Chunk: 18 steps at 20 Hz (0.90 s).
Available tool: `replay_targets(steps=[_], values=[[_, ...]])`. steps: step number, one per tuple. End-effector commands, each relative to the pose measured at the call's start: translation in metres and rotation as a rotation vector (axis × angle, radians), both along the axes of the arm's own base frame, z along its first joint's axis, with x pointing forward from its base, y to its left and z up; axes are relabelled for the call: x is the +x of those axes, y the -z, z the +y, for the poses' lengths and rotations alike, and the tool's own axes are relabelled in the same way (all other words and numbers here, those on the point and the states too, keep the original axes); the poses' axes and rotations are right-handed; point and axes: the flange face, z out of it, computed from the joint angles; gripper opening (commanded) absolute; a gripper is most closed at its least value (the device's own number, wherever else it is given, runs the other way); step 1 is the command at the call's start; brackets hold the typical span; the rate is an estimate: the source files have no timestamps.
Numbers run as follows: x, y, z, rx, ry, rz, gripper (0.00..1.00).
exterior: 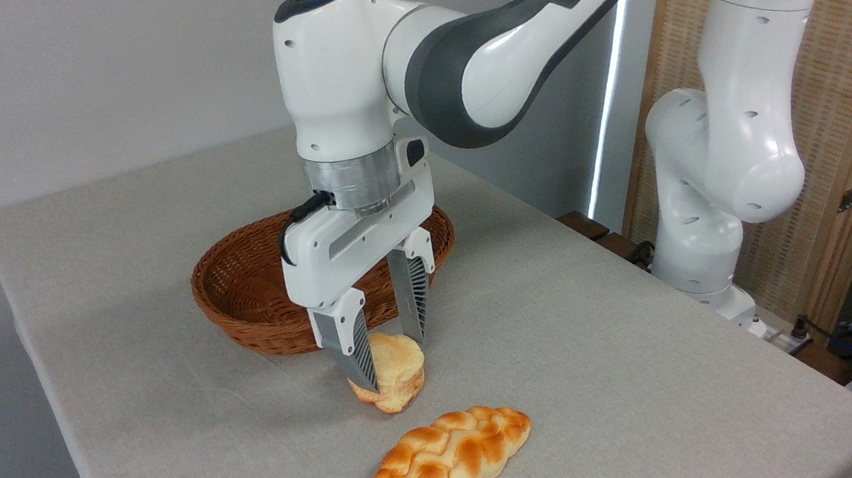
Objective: Put bread into the basket
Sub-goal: 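Close the gripper fingers around the round golden bun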
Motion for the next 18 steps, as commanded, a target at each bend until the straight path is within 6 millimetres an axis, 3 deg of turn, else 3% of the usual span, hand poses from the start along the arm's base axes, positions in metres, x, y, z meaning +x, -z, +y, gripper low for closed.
replay_targets(steps=[1, 8, 9, 10, 12, 18], values=[[-0.0062, -0.001, 0.0008, 0.003, 0.031, -0.024, 1.0], [-0.0058, 0.0018, 0.0004, 0.001, 0.031, -0.034, 1.0], [-0.0058, 0.0018, 0.0003, 0.0, 0.03, -0.034, 0.95], [-0.0057, 0.0018, 0.0011, 0.0, 0.029, -0.033, 0.84], [-0.006, 0.0019, 0.0003, 0.001, 0.017, -0.033, 0.51], [-0.006, 0.0021, 0.0019, 0.001, 0.013, -0.032, 0.51]])
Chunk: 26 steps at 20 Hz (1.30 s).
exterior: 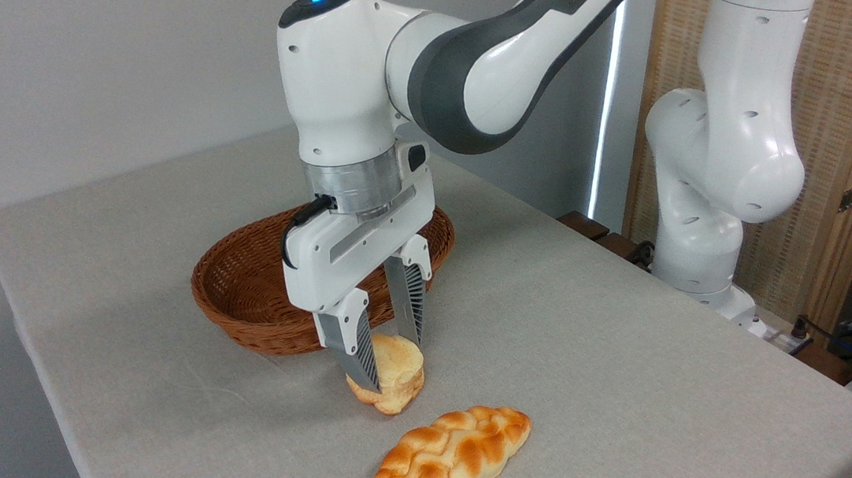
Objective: Put bread into the basket
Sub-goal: 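Close the gripper fingers around the round golden bun, then lift the bun and carry it over the wicker basket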
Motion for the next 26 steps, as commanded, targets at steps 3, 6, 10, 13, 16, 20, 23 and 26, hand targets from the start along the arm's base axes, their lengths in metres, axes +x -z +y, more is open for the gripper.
replay_targets(steps=[3, 6, 10, 13, 16, 20, 23, 26], values=[[-0.005, -0.003, 0.002, 0.003, 0.012, -0.022, 0.51], [-0.006, -0.003, 0.002, 0.004, 0.01, -0.017, 0.51], [-0.006, -0.003, 0.002, 0.003, 0.011, -0.019, 0.51], [-0.008, -0.015, 0.006, -0.005, -0.004, -0.036, 0.51], [-0.008, -0.036, 0.017, -0.019, -0.048, -0.034, 0.51], [-0.006, -0.067, 0.026, -0.016, -0.123, 0.001, 0.52], [-0.004, -0.082, 0.024, -0.07, -0.328, -0.026, 0.52], [-0.002, -0.09, 0.013, -0.124, -0.556, -0.032, 0.58]])
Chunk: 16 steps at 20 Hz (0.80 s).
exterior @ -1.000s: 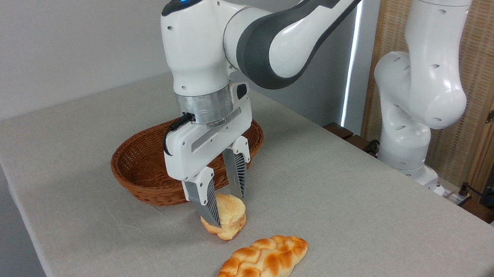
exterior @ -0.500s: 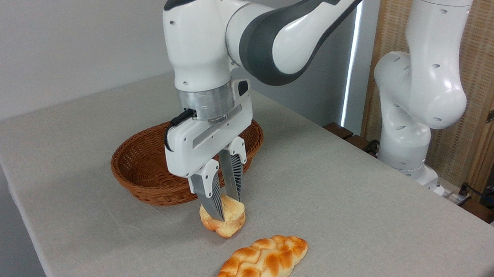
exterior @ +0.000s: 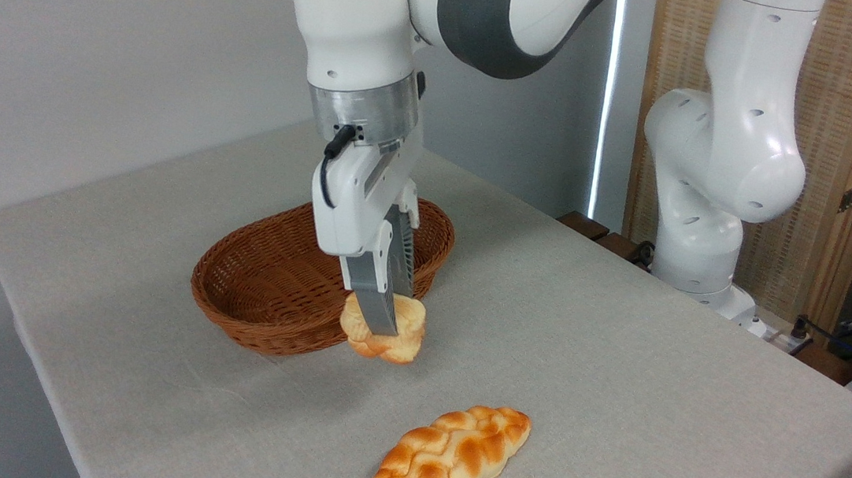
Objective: Put bread into the basket
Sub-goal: 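Lift the bun and carry it over the wicker basket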
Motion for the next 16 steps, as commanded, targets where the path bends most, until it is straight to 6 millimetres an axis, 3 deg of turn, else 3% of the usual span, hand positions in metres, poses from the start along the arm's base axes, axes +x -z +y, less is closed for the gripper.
replay_targets(steps=[1, 4, 9, 10, 11, 12, 16], values=[[0.001, -0.011, -0.016, -0.078, -0.272, 0.007, 0.58], [0.002, -0.014, -0.025, -0.149, -0.443, 0.021, 0.58], [0.004, -0.016, -0.052, -0.274, -0.512, 0.06, 0.6], [0.004, -0.015, -0.055, -0.314, -0.532, 0.078, 0.73], [0.004, -0.015, -0.058, -0.343, -0.544, 0.092, 0.94], [0.004, -0.013, -0.059, -0.343, -0.543, 0.096, 0.99], [0.003, -0.012, -0.059, -0.348, -0.545, 0.105, 1.0]])
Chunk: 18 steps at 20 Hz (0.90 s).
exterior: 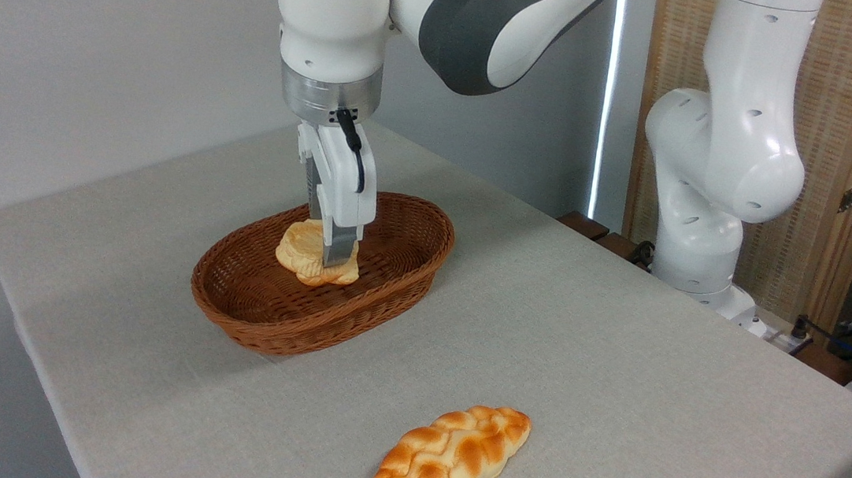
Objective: Put bread into the basket
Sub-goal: 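Lower the bun into the basket and open the gripper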
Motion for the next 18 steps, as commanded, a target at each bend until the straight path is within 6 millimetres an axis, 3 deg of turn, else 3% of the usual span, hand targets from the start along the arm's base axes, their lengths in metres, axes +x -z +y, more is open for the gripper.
replay_targets(steps=[1, 8, 12, 16, 18], values=[[0.001, -0.003, -0.002, -0.021, -0.02, 0.007, 1.0], [0.001, -0.003, 0.001, -0.003, -0.011, 0.007, 1.0], [0.0, -0.007, 0.016, 0.063, -0.009, -0.006, 1.0], [0.002, -0.033, 0.032, 0.216, -0.084, -0.036, 1.0], [0.003, -0.049, 0.054, 0.291, -0.22, -0.006, 1.0]])
